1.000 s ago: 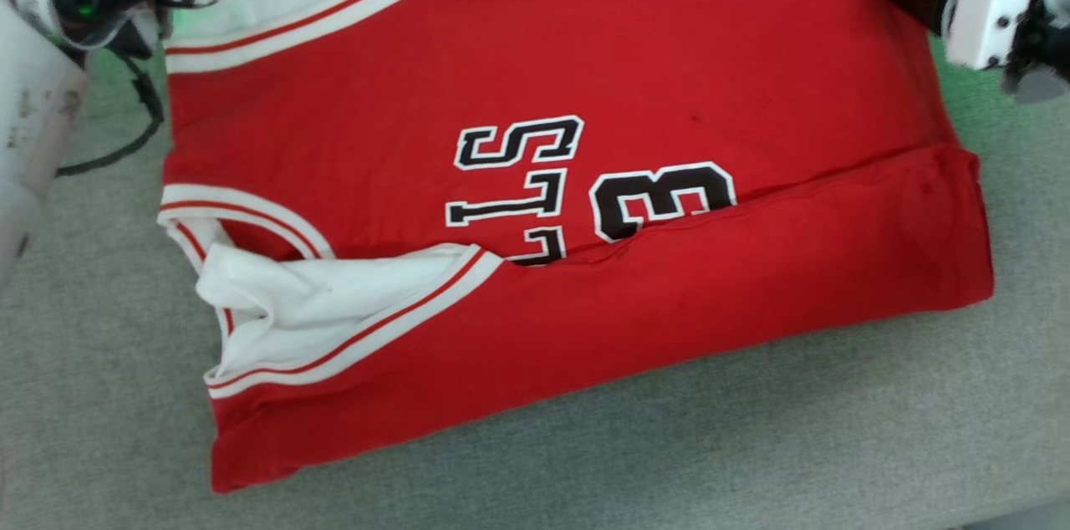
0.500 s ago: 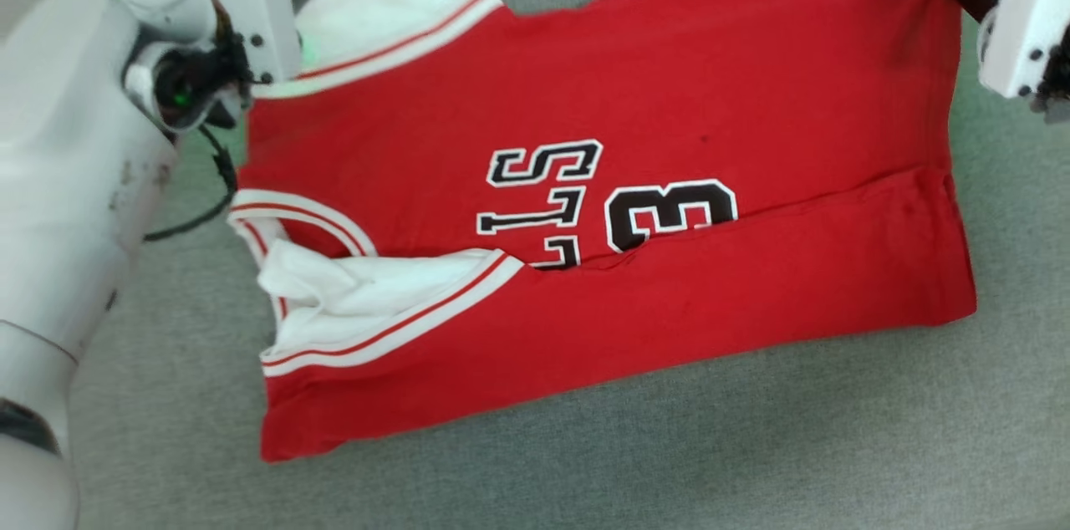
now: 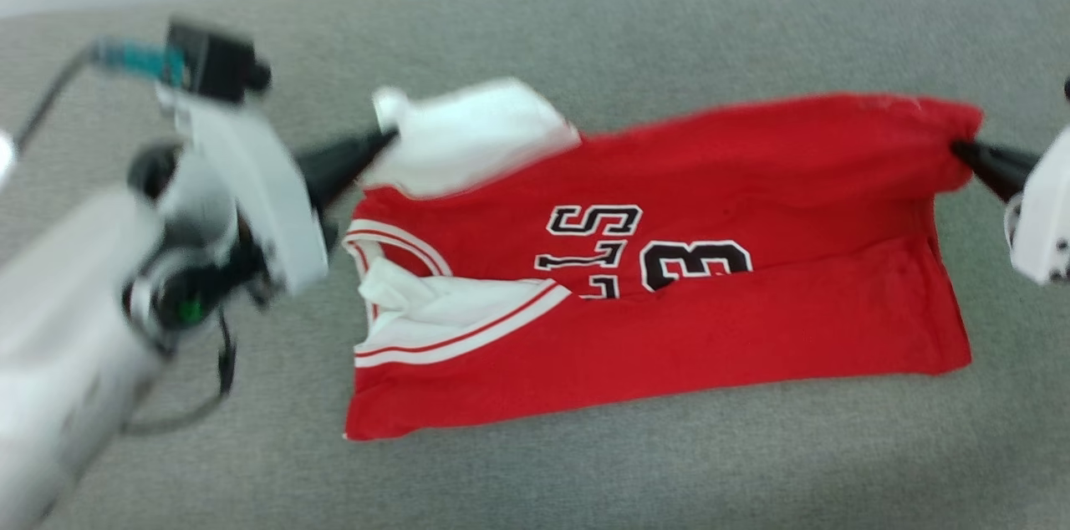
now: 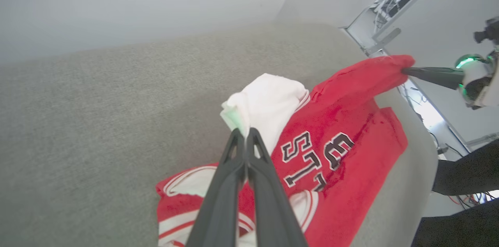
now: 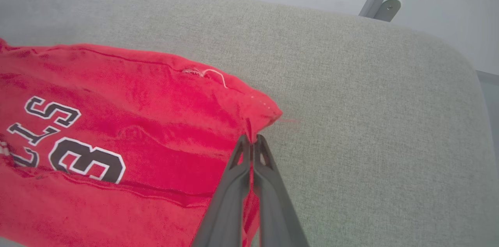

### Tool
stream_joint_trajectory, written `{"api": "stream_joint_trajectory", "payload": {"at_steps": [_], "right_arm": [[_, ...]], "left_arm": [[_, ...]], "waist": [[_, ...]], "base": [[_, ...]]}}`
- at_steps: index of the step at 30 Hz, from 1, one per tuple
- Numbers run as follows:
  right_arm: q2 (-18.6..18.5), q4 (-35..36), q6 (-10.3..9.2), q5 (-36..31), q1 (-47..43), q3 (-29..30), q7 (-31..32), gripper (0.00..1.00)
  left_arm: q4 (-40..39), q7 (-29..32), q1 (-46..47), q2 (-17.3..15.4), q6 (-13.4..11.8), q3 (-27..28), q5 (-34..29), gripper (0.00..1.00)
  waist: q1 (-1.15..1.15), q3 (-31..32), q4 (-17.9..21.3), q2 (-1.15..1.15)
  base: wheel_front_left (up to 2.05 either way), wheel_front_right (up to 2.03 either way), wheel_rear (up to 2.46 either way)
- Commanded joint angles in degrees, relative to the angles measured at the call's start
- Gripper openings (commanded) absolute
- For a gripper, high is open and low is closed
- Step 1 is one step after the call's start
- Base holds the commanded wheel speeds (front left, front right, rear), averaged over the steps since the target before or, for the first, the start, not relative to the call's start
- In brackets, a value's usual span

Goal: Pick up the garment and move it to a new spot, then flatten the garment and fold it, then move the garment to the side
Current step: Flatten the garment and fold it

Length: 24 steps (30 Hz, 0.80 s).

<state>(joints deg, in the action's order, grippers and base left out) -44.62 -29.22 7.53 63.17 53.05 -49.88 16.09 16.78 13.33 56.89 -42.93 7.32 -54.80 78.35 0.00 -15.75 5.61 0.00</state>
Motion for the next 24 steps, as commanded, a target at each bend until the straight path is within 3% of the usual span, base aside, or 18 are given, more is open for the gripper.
{"api": "stream_joint_trajectory", "payload": {"at_steps": [1, 6, 11, 16, 24], "right_arm": [[-1.08, 0.63, -0.09, 0.39, -2.07, 0.12, -0.63, 0.00], [-4.05, 3.99, -0.09, 1.30, -8.99, 1.46, -3.18, 0.00], [-5.36, 4.99, -0.09, 0.86, -15.20, 4.22, -6.89, 0.00], [-5.06, 3.84, -0.09, -1.22, -18.62, 6.87, -9.59, 0.00], [-0.19, 0.81, -0.09, -5.33, -19.14, 9.22, -11.32, 0.00]], "left_arm": [[-3.28, -1.09, -2.60, -1.38, 0.18, -0.21, 0.43, 0.00], [-14.60, -7.80, -13.68, -8.32, 0.19, -0.49, 2.01, 0.00], [-19.61, -13.55, -21.95, -10.50, -0.78, -1.78, 2.02, 0.00], [-18.82, -16.68, -24.62, -8.17, -1.08, -3.12, 0.19, 0.00], [-8.87, -19.03, -23.48, -2.67, -0.33, -4.85, -2.84, 0.00]], "waist": [[0.00, 2.35, -2.40, 0.00], [0.00, 2.45, -3.14, 0.00], [0.00, 1.17, -3.93, 0.00], [0.00, -0.37, -4.16, 0.00], [0.00, -2.08, -3.15, 0.00]], "base": [[0.00, 0.00, 0.00], [0.00, 0.00, 0.00], [0.00, 0.00, 0.00], [0.00, 0.00, 0.00], [0.00, 0.00, 0.00]]}}
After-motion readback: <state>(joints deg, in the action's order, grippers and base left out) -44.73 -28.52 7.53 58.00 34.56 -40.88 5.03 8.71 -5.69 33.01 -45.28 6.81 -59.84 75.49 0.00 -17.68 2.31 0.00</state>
